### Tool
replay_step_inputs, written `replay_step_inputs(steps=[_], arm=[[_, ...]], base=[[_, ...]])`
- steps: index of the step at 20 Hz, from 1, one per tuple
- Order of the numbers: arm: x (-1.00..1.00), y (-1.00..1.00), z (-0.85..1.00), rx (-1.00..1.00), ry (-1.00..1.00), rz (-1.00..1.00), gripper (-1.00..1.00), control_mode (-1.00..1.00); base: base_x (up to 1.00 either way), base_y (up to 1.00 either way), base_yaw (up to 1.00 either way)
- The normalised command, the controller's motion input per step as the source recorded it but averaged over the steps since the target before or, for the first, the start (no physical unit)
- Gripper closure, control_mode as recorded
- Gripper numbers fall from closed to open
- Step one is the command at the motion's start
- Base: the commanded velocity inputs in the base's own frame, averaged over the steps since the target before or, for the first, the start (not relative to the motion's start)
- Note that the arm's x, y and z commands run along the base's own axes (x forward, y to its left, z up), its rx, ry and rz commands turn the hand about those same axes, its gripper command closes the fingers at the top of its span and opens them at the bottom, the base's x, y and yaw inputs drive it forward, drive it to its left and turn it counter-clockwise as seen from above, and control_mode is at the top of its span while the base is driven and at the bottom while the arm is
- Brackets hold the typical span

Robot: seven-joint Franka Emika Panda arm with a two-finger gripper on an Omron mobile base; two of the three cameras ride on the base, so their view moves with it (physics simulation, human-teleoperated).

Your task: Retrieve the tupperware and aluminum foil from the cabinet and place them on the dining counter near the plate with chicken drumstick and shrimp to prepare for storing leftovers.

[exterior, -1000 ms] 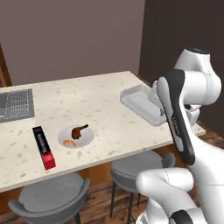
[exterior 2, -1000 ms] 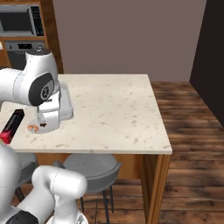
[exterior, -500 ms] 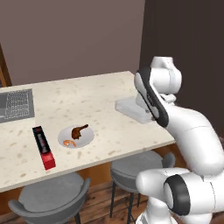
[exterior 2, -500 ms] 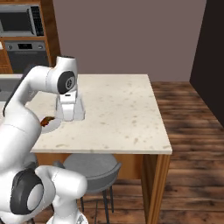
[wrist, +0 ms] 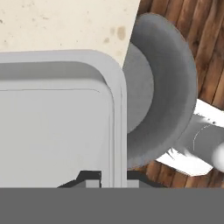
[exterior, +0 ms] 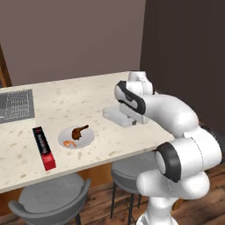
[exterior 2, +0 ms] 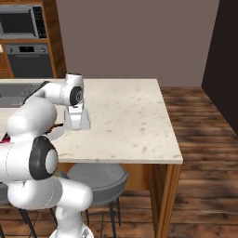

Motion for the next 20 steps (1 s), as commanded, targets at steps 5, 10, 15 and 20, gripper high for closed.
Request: replay_step_inputs(steps=[5,10,15,20], arm=[[0.62,0.08,-0.98,-0.05,0.02,-0.02,1.0,-1.0],[0.7,-0.09,-0.69,-0.03,0.01,-0.06,1.0,-1.0],[0.65,-0.01,-0.39,-0.01,0.0,-0.07,1.0,-1.0],[0.48,0.0,-0.38,-0.01,0.0,-0.04,1.0,-1.0]], base=[[0.0,0.0,0.0],[0.0,0.0,0.0],[0.0,0.0,0.0],[0.0,0.0,0.0]])
